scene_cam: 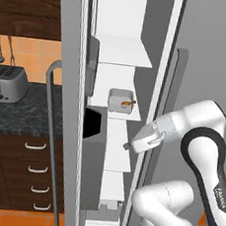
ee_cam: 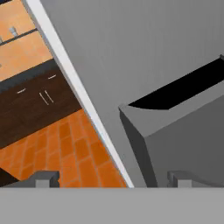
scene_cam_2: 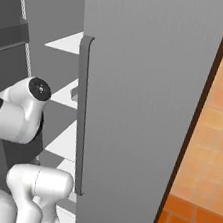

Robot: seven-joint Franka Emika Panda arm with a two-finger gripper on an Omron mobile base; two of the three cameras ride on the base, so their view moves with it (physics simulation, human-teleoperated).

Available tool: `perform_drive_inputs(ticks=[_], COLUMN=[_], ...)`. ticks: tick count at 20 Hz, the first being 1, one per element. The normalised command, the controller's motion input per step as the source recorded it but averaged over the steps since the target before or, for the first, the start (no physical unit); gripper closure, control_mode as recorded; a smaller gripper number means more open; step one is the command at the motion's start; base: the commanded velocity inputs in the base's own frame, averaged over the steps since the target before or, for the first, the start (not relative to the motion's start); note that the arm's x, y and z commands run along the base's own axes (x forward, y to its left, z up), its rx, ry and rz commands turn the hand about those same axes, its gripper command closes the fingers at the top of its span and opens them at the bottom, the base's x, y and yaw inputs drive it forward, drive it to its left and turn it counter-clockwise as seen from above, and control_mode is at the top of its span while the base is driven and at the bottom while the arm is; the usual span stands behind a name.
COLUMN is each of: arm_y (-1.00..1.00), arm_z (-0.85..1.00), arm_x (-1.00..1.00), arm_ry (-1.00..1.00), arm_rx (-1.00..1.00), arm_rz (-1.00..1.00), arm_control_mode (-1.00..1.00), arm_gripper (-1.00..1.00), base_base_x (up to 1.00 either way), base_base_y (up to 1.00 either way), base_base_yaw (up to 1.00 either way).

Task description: Take the meat container that has the chicken drumstick and place it on the second highest rack of the freezer. Then take the vegetable container that has the squash and garlic and place it on the highest rack of the freezer.

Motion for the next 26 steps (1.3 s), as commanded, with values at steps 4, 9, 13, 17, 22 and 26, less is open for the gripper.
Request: perform_drive_inputs(ticks=[4, 9, 13, 17, 22, 26], arm_y=[-0.73, -0.31, 0.0, 0.0, -0.02, 0.0], arm_z=[0.18, -0.05, 0.0, -0.01, -0.01, 0.0], arm_x=[-1.0, -0.55, 0.0, 0.0, -0.05, 0.0], arm_ry=[-0.1, -0.05, 0.0, 0.0, -0.01, 0.0], arm_rx=[-0.02, -0.06, 0.0, 0.0, 0.0, 0.0], arm_rz=[0.0, 0.0, 0.0, 0.0, 0.02, 0.0], arm_control_mode=[-1.0, -1.0, -1.0, -1.0, 1.0, 1.0], arm_gripper=[-1.0, -1.0, -1.0, -1.0, -1.0, -1.0], base_base_x=[0.0, 0.0, 0.0, 0.0, -0.36, -0.74], base_base_y=[0.0, 0.0, 0.0, 0.0, -0.25, -0.48], base_base_yaw=[0.0, 0.0, 0.0, 0.0, 0.15, 0.47])
